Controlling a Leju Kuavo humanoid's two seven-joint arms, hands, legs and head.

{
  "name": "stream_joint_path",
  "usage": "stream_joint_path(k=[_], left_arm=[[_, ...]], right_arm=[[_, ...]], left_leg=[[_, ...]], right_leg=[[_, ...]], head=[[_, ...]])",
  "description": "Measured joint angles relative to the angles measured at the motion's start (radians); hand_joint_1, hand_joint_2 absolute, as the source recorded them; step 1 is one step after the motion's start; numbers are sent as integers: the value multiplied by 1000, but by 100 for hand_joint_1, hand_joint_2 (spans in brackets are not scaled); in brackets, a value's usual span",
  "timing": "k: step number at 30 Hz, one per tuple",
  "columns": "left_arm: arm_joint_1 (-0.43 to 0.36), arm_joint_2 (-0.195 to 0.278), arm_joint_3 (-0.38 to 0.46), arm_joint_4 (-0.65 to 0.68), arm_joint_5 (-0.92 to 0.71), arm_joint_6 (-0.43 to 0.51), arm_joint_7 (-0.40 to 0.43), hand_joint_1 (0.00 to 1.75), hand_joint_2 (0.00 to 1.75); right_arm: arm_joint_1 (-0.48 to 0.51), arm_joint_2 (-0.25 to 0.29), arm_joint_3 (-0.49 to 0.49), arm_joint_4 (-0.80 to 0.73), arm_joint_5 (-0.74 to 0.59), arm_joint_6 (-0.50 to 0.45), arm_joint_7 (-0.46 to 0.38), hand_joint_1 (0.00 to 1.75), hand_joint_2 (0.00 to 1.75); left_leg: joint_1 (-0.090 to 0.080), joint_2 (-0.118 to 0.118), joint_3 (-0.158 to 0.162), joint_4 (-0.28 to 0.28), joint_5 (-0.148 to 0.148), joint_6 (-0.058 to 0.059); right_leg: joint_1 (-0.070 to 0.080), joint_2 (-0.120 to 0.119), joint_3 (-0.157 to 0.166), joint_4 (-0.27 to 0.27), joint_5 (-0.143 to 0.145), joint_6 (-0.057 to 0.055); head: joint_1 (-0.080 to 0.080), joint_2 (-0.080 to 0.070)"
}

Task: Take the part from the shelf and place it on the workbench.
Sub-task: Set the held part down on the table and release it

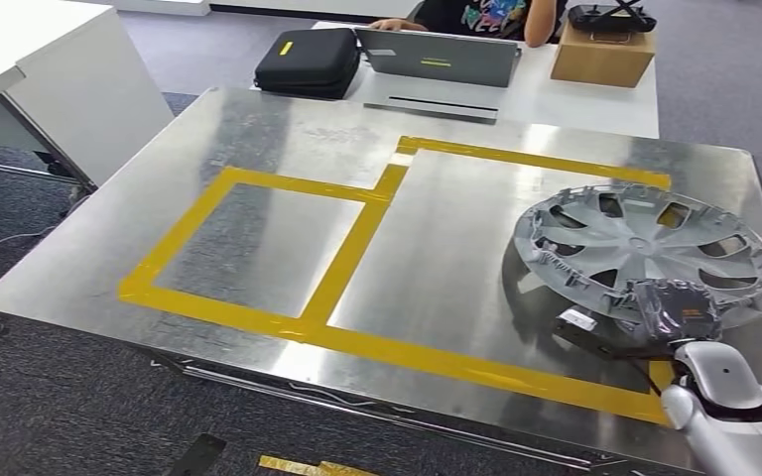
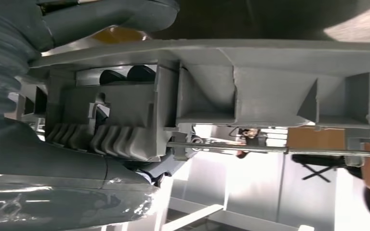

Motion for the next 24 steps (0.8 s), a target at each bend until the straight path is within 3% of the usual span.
stream_joint_path(k=[13, 24], left_arm=[[-12, -5, -34, 0, -13, 26, 62, 0, 175], [-14, -4, -49, 0, -8, 35, 63, 0, 175]], right_arm=[[-148, 59, 358, 62, 39, 10, 5, 175, 175], [-150, 64, 435, 14, -24, -15, 12, 175, 175]], left_leg=[[0, 2, 3, 0, 2, 0], [0, 2, 2, 0, 1, 1]], right_leg=[[0, 1, 0, 0, 2, 0], [0, 0, 0, -1, 2, 0]], head=[[0, 0], [0, 0]])
